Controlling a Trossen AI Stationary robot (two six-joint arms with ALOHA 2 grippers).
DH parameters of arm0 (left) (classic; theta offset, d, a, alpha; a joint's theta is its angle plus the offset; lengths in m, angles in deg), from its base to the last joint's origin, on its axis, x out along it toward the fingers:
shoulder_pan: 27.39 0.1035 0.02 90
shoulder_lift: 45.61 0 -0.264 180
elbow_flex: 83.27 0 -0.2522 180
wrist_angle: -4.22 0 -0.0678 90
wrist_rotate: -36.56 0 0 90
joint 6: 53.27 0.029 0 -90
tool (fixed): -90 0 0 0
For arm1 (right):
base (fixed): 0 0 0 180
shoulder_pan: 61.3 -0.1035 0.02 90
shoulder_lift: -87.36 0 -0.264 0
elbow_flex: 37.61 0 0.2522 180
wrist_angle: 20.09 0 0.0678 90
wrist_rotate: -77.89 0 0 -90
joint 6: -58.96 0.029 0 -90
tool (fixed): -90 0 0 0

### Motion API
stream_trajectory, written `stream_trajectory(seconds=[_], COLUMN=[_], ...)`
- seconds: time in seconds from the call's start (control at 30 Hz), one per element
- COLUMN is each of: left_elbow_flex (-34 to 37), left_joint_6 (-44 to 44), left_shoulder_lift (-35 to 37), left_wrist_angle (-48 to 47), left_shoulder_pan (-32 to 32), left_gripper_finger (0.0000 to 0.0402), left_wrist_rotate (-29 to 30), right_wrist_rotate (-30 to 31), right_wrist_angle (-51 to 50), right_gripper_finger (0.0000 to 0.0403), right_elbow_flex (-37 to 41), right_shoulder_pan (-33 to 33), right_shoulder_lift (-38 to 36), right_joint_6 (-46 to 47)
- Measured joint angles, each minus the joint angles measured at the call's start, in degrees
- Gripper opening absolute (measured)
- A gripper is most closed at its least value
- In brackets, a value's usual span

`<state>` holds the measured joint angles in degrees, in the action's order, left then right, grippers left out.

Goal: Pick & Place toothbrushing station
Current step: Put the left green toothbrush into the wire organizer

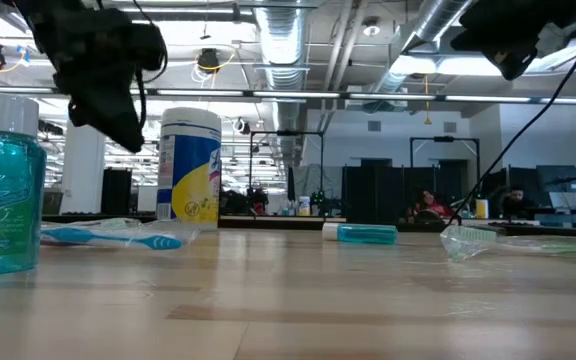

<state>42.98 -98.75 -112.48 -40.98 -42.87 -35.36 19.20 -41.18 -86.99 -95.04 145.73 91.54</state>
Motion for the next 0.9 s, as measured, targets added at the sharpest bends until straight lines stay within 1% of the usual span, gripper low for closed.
stream_trajectory(seconds=[0.27, 0.4, 0.7, 0.9], left_elbow_flex=[0.00, 0.00, -0.01, -0.02], left_joint_6=[0.43, 5.20, 14.09, 16.81], left_shoulder_lift=[-0.09, -0.15, -1.50, -5.12], left_wrist_angle=[-9.81, -13.49, -14.26, -14.78], left_shoulder_pan=[8.94, 13.73, 23.03, 24.23], left_gripper_finger=[0.0095, 0.0095, 0.0095, 0.0095], left_wrist_rotate=[-5.16, -6.20, -10.81, -13.78], right_wrist_rotate=[0.00, 0.00, 0.00, 0.00], right_wrist_angle=[0.01, 0.03, 0.01, -0.13], right_gripper_finger=[0.0111, 0.0111, 0.0111, 0.0111], right_elbow_flex=[0.00, 0.00, 0.00, 0.00], right_shoulder_pan=[0.18, 0.18, 0.16, 0.16], right_shoulder_lift=[0.00, 0.00, 0.00, 0.02], right_joint_6=[0.00, 0.00, 0.02, 0.02])
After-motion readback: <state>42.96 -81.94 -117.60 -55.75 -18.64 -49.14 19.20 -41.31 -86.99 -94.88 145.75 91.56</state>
